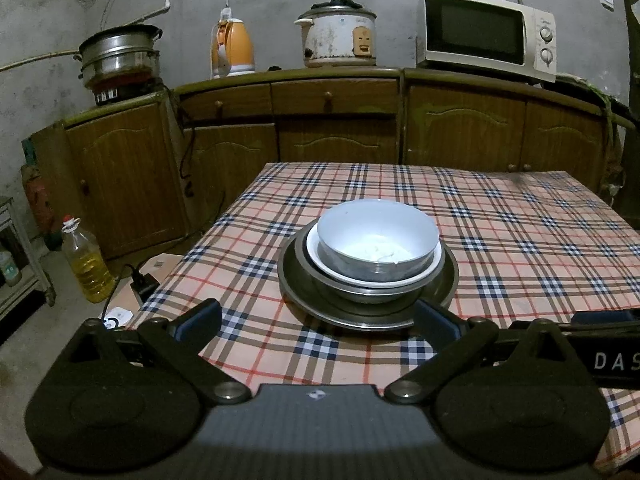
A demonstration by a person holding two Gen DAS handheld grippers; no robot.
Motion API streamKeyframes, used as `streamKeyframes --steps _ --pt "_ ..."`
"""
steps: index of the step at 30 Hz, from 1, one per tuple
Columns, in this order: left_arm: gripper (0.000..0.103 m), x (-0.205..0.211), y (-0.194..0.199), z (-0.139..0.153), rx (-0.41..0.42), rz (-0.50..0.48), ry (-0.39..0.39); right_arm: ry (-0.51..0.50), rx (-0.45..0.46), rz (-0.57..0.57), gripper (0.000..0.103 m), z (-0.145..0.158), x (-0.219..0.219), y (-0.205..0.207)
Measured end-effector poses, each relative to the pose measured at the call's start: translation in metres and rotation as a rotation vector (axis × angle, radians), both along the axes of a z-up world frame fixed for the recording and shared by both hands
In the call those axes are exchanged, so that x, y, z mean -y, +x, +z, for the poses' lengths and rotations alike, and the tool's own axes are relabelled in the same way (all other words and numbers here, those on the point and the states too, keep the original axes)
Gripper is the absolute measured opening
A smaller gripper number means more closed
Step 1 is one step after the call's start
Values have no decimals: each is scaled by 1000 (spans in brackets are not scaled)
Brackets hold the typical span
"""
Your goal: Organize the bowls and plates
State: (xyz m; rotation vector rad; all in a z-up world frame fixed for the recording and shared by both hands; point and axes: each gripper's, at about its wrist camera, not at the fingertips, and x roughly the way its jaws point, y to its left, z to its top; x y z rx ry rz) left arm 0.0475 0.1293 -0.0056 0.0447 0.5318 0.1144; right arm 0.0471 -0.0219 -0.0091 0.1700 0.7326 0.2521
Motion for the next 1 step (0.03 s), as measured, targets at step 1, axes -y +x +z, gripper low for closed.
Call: streamKeyframes --steps 1 --pt "103 0 0 0 -2 -5 2 0 1 -1 81 0 0 0"
